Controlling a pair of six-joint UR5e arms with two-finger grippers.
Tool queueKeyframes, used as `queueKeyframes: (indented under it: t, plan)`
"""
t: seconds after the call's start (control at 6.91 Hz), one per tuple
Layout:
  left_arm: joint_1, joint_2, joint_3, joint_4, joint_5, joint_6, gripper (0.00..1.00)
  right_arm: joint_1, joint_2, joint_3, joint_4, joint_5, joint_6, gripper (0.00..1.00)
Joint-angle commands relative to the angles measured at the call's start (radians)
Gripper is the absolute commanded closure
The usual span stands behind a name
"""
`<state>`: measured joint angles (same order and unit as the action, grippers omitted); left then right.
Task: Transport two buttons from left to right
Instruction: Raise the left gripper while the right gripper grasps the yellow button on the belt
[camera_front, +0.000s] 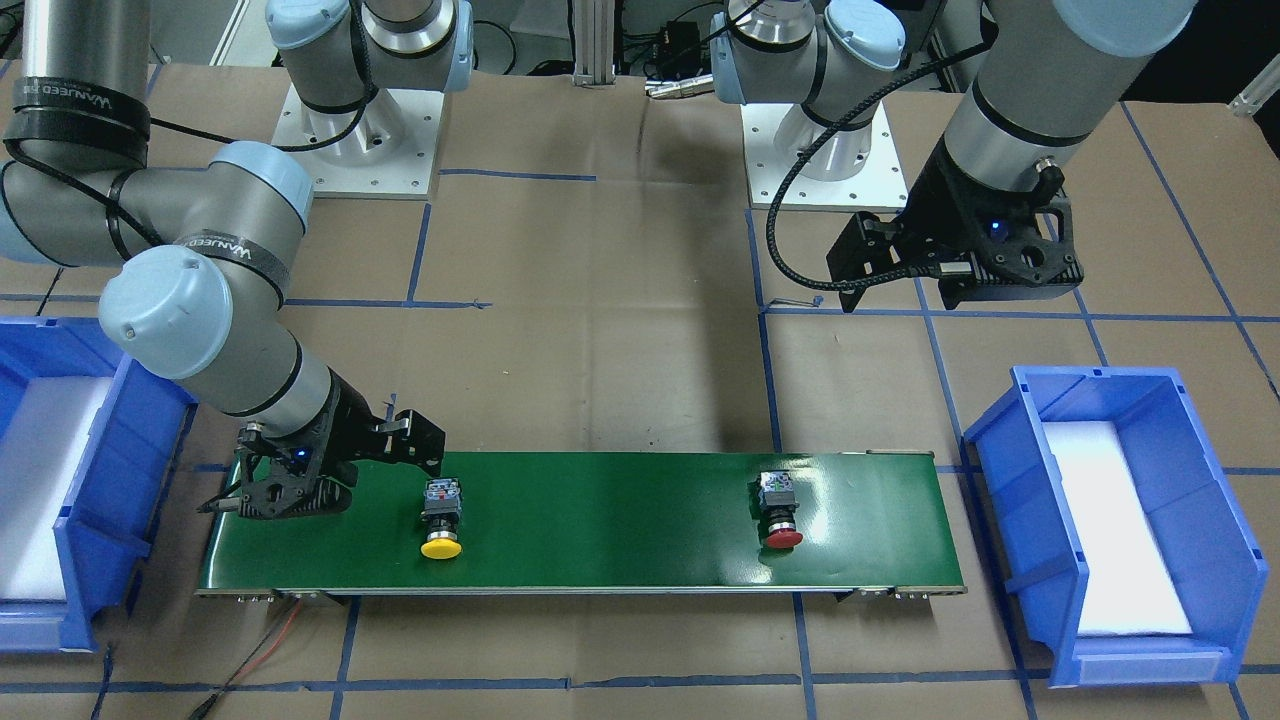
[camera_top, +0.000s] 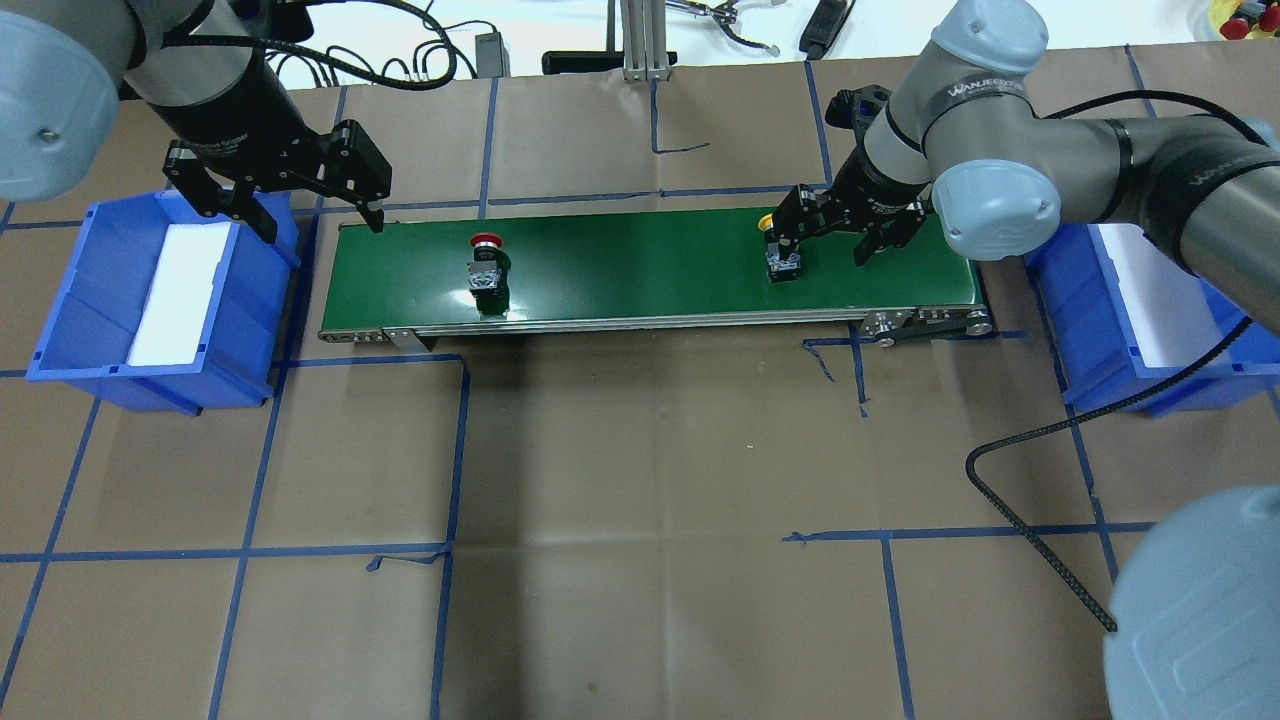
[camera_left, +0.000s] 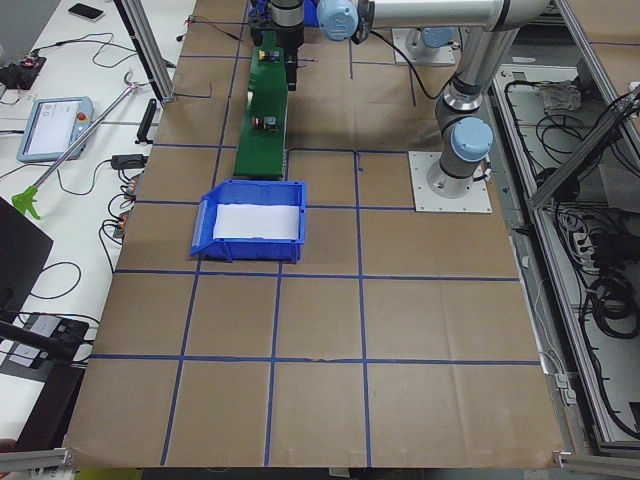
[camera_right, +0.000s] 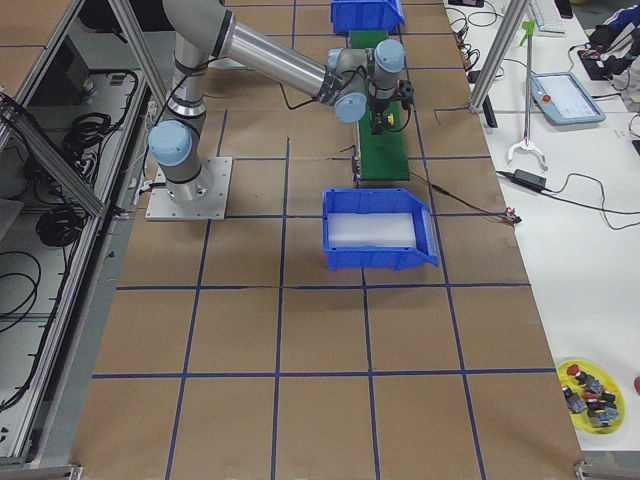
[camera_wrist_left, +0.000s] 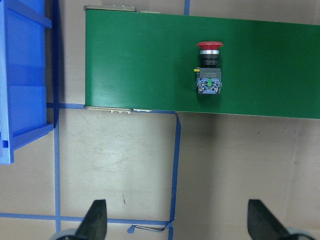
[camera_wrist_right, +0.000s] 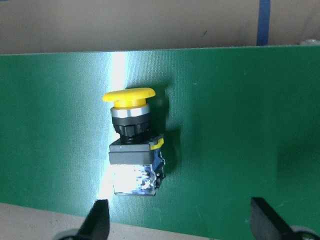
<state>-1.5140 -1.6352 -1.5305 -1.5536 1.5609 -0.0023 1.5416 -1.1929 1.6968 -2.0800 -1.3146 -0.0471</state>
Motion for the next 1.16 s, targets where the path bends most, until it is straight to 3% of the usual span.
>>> queueKeyframes:
  t: [0.0, 0.43, 0.58, 0.72, 1.01]
  plan:
    - [0.0, 0.0, 0.0, 0.001, -0.001, 0.001, 0.0, 0.0, 0.021, -0.002, -0.003, 0.0, 0.0, 0.0]
    - [0.0, 0.0, 0.001, 0.003, -0.005, -0.001, 0.0, 0.0, 0.058, 0.0, -0.044, -0.083, 0.001, 0.02]
    - [0.0, 0.0, 0.001, 0.004, -0.005, -0.001, 0.0, 0.0, 0.068, 0.0, -0.066, -0.084, 0.0, 0.14]
    - [0.0, 0.0, 0.001, 0.004, -0.004, -0.001, 0.0, 0.0, 0.069, -0.002, -0.074, -0.087, -0.002, 0.37]
    - [0.0, 0.0, 0.001, 0.004, -0.002, 0.001, 0.0, 0.0, 0.064, -0.005, -0.074, -0.152, -0.002, 0.92]
